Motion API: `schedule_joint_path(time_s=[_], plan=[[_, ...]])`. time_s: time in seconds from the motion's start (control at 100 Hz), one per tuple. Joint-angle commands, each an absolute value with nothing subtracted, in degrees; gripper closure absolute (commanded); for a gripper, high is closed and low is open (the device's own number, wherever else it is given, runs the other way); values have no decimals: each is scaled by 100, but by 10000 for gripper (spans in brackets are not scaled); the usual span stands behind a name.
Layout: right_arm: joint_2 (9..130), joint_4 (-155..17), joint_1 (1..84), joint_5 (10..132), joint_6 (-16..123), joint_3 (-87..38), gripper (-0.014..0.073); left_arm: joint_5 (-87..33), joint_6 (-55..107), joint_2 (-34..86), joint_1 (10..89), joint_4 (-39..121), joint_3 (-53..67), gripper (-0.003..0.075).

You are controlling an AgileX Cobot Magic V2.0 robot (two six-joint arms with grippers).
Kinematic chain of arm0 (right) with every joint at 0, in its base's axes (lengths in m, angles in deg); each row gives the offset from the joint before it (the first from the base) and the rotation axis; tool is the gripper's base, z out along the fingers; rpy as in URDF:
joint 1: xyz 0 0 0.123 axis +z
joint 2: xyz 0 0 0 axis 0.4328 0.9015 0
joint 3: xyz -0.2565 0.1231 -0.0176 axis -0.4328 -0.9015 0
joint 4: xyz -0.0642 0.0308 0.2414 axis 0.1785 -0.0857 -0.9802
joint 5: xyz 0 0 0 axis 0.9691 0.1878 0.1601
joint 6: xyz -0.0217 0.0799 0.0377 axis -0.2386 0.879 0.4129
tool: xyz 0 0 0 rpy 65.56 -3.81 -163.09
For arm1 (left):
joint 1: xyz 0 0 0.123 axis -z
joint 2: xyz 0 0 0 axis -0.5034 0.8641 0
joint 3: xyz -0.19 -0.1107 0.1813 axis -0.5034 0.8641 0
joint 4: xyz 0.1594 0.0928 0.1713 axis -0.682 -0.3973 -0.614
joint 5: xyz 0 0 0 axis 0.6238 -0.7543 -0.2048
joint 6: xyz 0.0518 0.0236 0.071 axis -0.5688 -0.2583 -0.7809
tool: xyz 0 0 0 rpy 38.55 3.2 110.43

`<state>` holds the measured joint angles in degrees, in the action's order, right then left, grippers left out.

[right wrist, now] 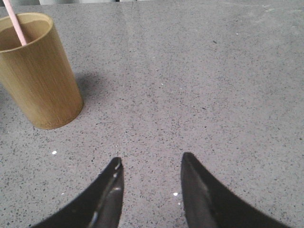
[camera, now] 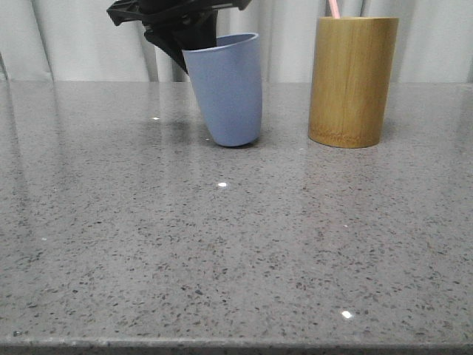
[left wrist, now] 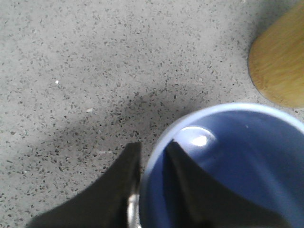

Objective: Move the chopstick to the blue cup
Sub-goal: 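Slide the blue cup with the left gripper toward the bamboo holder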

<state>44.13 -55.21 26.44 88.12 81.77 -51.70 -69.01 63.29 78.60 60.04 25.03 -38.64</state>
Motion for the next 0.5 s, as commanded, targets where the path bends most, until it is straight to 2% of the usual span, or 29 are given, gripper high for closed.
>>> schedule_joint_path(time_s=[0.0, 0.07, 0.12, 0.49], plan=[[4455, -5520, 2627, 8470, 8171, -4963, 279, -6719, 6347, 7546, 6045, 2606, -4058, 421], [4455, -5520, 2627, 8470, 8171, -4963, 279, -6719, 6347, 7546, 6045, 2633, -4058, 346], [4455, -5520, 2627, 8481, 8171, -4963, 279, -6719, 6347, 7546, 6045, 2662, -4058, 321], [4455, -5520, 2627, 8513, 8171, -4963, 279, -6643, 6357, 7242, 6045, 2907, -4058, 319]])
